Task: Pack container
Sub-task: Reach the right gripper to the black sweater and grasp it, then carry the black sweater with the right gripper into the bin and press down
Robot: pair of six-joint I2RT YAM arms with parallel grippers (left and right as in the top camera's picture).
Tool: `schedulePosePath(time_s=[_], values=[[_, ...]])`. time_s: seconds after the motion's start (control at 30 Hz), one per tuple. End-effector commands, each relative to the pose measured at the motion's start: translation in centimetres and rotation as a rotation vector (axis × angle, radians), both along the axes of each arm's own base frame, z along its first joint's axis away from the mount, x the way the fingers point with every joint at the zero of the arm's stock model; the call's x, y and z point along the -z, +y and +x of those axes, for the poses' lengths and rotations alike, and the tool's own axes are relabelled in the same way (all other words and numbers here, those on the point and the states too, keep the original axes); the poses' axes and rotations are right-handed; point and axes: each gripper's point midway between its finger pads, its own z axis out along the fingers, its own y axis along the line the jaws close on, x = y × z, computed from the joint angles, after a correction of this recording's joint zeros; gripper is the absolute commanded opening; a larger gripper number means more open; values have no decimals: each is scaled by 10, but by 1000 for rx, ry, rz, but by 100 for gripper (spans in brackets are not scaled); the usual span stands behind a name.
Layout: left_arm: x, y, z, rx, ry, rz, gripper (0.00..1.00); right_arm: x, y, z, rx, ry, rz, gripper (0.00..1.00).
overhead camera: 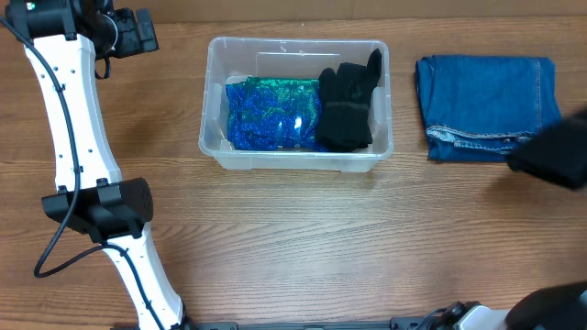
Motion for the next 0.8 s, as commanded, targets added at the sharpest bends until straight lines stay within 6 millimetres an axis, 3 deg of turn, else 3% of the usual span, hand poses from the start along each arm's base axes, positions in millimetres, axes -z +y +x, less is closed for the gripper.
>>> schedulePosePath(time_s=[0.0, 0.13, 0.27, 0.43, 0.6, 0.77], values=[[-3, -2, 1, -4, -10, -7, 100, -81, 82, 16, -248, -240, -98, 4], [-3, -2, 1, -4, -10, -7, 100, -130, 171, 19, -365, -362, -127, 4], [-3, -2, 1, -4, -10, -7, 100, -144, 228, 32, -290, -369, -60, 4], [-3, -2, 1, -4, -10, -7, 100, -137, 293, 58, -119, -360, -13, 4], [-3, -2, 1, -4, -10, -7, 100, -106, 378, 95, -89, -368, 20, 4], [-3, -2, 1, -4, -10, -7, 100, -75, 438, 131, -82, -428, 4, 4]])
